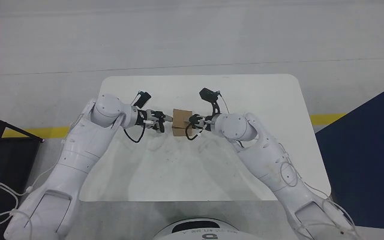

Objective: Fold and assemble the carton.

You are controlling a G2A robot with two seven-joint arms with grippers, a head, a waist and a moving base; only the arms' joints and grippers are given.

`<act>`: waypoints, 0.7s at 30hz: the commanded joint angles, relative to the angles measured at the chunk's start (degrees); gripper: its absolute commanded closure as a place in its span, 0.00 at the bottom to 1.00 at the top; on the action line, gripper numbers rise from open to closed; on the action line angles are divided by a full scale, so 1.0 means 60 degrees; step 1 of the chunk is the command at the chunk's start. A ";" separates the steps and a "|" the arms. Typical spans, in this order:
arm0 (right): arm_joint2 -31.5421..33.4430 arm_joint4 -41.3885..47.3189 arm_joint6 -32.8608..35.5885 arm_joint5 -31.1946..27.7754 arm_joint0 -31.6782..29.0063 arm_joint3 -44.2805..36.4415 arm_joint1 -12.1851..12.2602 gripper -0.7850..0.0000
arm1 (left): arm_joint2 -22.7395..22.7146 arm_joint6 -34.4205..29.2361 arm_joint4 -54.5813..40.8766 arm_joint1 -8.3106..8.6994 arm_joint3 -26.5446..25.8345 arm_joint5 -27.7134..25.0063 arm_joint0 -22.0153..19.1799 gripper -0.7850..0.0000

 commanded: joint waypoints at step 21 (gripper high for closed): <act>-0.0283 -0.0549 -0.0133 0.0071 0.0121 0.0173 -0.0019 0.72 | 0.0238 -0.0316 0.0273 0.0023 0.0507 0.0346 -0.0387 0.15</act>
